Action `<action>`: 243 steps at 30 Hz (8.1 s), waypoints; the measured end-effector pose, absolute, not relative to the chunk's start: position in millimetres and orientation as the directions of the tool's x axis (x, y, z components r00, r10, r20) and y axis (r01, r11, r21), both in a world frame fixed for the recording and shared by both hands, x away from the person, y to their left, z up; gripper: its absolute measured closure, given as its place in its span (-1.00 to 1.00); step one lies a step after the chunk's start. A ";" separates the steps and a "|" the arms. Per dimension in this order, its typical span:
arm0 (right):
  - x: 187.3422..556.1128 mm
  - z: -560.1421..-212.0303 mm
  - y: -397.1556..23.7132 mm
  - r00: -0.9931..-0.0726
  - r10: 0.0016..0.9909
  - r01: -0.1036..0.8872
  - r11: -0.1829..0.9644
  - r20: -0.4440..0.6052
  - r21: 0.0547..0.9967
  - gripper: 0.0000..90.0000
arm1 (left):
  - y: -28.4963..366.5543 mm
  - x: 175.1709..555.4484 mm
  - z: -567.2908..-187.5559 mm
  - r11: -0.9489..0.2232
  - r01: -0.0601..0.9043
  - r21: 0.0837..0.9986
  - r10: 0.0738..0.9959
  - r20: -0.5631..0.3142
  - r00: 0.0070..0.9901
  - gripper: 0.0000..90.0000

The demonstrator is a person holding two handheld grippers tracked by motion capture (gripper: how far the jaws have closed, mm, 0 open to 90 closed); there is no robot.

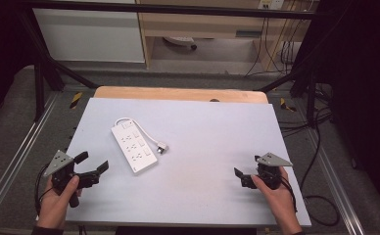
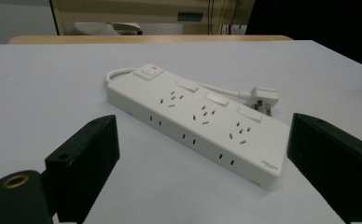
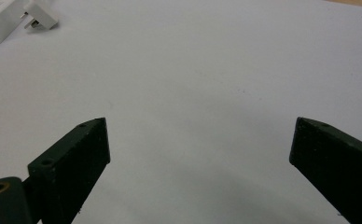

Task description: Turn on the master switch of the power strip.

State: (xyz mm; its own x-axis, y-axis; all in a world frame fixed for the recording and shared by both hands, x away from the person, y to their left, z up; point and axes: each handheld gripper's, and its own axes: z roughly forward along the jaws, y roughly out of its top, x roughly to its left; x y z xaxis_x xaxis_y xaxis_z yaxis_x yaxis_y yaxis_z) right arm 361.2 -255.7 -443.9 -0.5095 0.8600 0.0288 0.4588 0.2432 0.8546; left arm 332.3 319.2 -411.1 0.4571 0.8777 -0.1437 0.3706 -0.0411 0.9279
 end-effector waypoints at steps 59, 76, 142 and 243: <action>356.0 -436.2 -253.0 -0.498 0.864 0.434 0.179 0.070 0.883 -0.90 | 254.1 444.2 -393.5 -0.122 0.383 0.916 0.873 -0.085 0.481 -0.80; 355.9 -435.5 -255.1 -0.491 0.867 0.437 0.164 0.082 0.884 -0.90 | 252.9 466.3 -395.8 -0.120 0.399 0.909 0.890 -0.080 0.450 -0.79; 354.9 -432.9 -258.7 -0.480 0.874 0.427 0.151 0.082 0.891 -0.91 | 263.2 497.6 -417.4 -0.140 0.489 0.861 0.916 -0.075 0.394 1.00; 354.0 -432.8 -258.7 -0.484 0.871 0.437 0.155 0.086 0.886 -0.92 | 260.6 522.7 -443.2 -0.191 0.513 0.837 0.929 -0.015 0.370 1.00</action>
